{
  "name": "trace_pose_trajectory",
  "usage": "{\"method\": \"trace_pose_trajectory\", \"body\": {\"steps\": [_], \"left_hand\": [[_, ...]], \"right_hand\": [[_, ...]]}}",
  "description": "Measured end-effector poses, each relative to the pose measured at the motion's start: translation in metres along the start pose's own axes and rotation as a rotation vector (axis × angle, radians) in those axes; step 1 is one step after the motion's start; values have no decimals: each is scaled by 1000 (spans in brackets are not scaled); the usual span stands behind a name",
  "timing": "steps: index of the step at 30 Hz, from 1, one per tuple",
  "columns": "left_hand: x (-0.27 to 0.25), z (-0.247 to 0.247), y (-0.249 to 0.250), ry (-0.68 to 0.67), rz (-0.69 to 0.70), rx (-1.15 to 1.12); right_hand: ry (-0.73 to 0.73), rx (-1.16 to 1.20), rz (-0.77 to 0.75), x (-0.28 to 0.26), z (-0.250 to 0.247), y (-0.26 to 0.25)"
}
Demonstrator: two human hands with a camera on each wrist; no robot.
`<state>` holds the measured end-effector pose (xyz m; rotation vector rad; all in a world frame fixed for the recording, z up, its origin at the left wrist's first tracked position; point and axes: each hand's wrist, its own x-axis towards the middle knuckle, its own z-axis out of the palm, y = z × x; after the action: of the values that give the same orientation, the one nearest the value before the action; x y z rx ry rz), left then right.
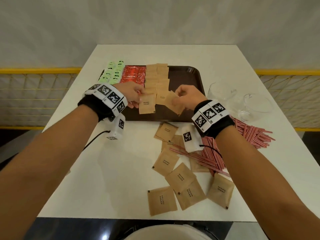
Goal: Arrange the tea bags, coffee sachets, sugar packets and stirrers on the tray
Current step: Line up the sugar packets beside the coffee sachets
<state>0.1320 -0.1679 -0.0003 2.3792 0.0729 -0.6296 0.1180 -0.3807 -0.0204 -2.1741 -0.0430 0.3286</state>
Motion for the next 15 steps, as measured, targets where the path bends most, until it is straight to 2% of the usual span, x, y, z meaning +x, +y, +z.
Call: {"method": "trace_pose_trajectory", "body": {"steps": [4,7,15], "left_hand": [[21,0,4,63,-2,12],[34,2,8,94,8,33],[56,5,18,82,63,397]], "right_hand": [[-17,105,92,25,8,-3],[21,61,142,45,18,-1],[116,-102,99,78,23,-4]]}}
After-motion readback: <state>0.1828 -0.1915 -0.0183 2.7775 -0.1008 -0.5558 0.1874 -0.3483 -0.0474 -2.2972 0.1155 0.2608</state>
